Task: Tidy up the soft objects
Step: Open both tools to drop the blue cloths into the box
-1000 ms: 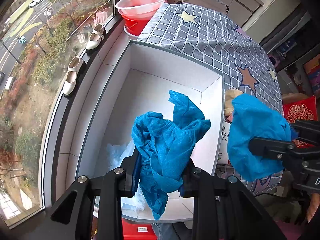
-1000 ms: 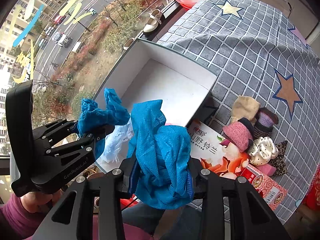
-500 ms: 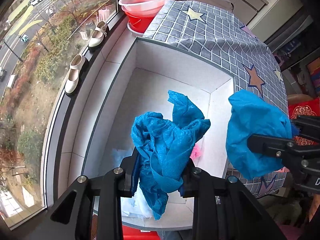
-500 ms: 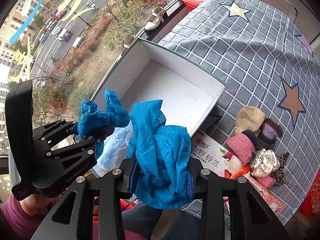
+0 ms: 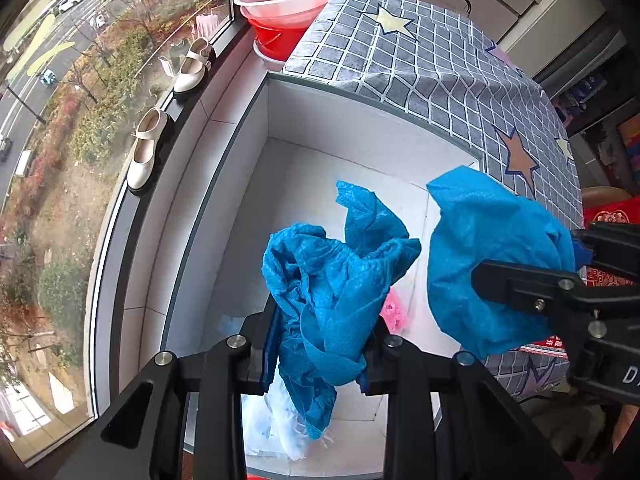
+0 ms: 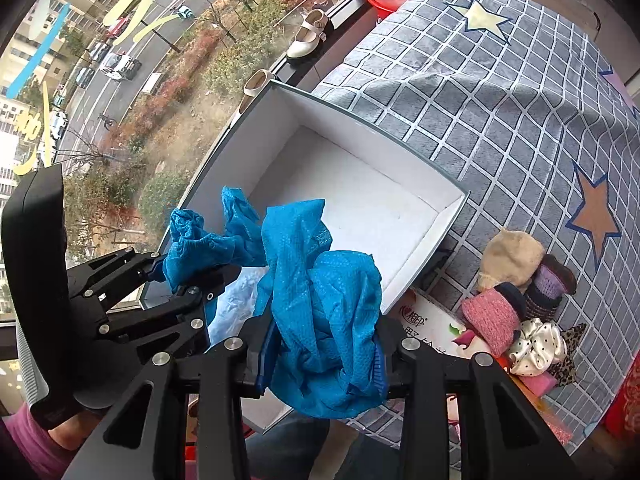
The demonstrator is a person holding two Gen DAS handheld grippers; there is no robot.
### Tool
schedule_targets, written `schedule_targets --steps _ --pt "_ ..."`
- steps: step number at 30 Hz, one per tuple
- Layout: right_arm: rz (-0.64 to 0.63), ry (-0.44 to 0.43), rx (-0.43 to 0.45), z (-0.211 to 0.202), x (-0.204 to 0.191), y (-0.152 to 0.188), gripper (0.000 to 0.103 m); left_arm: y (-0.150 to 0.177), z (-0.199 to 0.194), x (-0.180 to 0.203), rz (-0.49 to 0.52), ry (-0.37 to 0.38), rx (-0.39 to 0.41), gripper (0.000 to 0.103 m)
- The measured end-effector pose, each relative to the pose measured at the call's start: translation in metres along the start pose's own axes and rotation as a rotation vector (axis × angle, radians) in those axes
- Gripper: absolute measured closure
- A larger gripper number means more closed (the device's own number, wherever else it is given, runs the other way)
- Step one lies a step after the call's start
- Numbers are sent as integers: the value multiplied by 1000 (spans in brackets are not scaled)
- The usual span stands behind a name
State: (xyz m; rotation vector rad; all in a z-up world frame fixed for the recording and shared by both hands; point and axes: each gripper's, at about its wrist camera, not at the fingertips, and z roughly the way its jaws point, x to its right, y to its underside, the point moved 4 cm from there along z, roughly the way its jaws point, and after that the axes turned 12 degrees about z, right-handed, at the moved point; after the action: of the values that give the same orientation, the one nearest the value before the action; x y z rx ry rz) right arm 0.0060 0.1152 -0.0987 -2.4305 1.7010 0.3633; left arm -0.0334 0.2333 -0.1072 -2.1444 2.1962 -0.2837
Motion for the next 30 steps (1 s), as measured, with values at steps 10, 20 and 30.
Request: schedule_targets --steps 10,20,30 --pt "-2 12 -8 7 1 -12 64 -6 3 -2 -3 -3 -11 71" --pt "-10 2 -18 11 0 -15 59 -9 0 7 45 -17 6 32" --pt "28 -11 16 -1 7 -21 1 -13 -16 8 9 10 108 0"
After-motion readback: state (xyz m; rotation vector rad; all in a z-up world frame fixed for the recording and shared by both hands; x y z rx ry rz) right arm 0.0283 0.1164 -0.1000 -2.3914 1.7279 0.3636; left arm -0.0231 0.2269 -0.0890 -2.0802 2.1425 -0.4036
